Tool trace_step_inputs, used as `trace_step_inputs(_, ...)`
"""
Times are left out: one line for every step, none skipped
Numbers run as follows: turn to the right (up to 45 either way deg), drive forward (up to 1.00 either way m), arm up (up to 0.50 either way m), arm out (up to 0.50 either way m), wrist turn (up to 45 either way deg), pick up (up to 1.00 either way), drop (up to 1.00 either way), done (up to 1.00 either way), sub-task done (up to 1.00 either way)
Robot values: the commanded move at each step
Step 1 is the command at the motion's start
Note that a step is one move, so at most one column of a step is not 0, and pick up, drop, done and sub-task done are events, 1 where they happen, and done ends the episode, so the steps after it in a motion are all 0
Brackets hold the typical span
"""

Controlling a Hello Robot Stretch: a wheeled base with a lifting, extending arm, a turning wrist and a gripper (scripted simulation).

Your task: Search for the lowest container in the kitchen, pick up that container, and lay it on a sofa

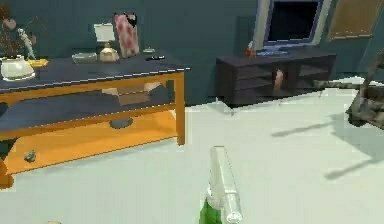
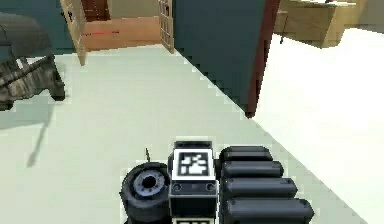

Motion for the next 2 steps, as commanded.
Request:
trace_step_inputs(45.0,0.00,0.00,0.00,0.0,0.00,0.00,0.00,0.00)
trace_step_inputs(45.0,0.00,0.00,0.00,0.0,0.00,0.00,0.00,0.00)
